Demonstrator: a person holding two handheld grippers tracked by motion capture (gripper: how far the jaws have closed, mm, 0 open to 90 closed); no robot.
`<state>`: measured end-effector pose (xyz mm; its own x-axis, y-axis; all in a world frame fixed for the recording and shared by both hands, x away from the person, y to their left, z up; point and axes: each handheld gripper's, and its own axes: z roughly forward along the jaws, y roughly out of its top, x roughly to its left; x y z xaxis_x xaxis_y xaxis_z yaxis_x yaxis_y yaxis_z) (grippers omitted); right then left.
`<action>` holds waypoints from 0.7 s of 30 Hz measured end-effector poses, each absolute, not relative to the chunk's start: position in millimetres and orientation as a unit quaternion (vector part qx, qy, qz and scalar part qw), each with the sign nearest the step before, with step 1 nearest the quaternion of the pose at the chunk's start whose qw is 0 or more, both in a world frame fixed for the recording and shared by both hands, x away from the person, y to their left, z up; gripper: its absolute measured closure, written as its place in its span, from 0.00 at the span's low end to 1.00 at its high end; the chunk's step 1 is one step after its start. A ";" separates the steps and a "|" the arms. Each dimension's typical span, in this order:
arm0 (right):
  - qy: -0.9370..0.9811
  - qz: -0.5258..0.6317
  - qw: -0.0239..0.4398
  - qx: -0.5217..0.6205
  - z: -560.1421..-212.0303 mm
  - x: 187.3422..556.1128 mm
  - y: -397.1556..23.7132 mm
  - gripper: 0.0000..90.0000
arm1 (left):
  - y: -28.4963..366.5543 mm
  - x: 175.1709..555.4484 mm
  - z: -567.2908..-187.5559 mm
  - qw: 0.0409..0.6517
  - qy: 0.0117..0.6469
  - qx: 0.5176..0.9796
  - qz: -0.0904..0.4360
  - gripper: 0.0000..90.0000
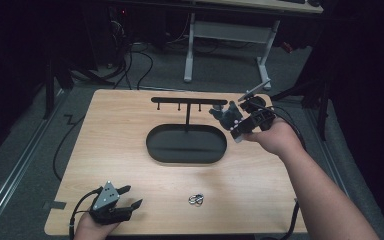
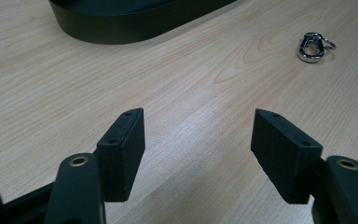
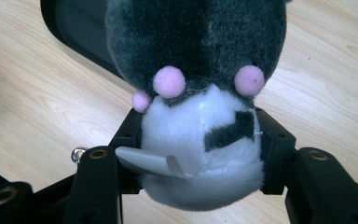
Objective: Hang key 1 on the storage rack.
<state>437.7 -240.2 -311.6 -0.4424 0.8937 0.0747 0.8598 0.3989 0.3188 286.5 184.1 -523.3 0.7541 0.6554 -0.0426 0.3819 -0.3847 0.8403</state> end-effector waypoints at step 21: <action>0.819 0.166 0.076 0.543 -317.3 446.7 -247.0 0.53 | 183.4 286.4 -524.4 0.453 0.315 0.820 0.150 0.40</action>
